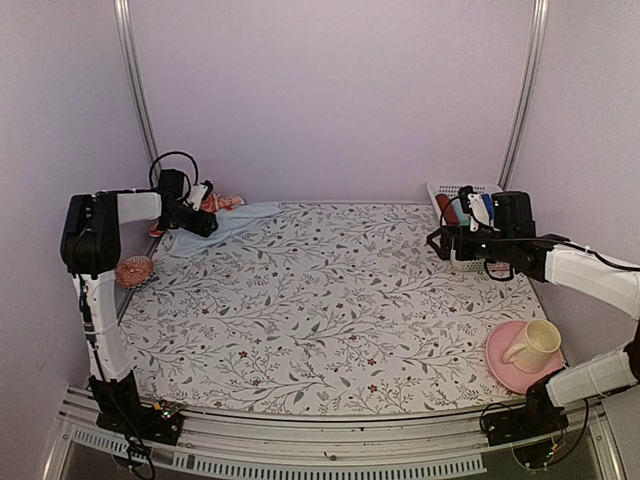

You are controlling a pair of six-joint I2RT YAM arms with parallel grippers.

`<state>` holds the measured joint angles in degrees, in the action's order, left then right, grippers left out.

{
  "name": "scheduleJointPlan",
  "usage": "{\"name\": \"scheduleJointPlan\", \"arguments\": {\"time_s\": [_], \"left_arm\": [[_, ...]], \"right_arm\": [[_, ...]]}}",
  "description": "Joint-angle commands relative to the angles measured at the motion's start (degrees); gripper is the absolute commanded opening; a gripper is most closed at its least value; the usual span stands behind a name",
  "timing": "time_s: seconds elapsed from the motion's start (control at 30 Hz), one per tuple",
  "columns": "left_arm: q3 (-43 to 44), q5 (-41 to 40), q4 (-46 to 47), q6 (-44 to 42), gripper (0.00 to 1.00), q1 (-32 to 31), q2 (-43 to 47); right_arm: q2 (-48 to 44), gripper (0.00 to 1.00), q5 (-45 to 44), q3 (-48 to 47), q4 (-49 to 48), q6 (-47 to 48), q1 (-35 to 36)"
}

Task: Roll the towels
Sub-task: Pick up the towel from the towel pile.

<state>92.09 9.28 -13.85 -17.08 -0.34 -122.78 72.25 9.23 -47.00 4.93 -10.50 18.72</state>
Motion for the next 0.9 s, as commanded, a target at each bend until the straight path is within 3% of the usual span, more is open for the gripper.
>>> {"name": "scheduleJointPlan", "arguments": {"time_s": [0.0,0.17,0.47,0.7,0.87], "left_arm": [[2.5,0.1,-2.8,0.2,0.79,0.7,-2.8],[2.0,0.2,-2.9,-0.1,0.64,0.7,-4.2],[-0.4,3.3,-3.2,-1.4,0.01,-0.3,-0.2],[-6.8,11.8,-6.4,-3.8,0.0,-5.4,11.6],[-15.0,17.8,-7.9,-4.4,0.0,-13.1,21.7]], "right_arm": [[1.9,0.99,-3.0,-3.1,-1.2,0.1,3.2],[3.5,0.99,-3.8,-3.9,-0.8,-0.1,5.8],[5.5,0.99,-4.4,-5.7,0.6,0.5,9.0],[5.2,0.99,-5.4,-7.8,1.7,3.0,12.4],[4.2,0.99,-5.6,-8.5,1.8,4.2,14.1]]}}
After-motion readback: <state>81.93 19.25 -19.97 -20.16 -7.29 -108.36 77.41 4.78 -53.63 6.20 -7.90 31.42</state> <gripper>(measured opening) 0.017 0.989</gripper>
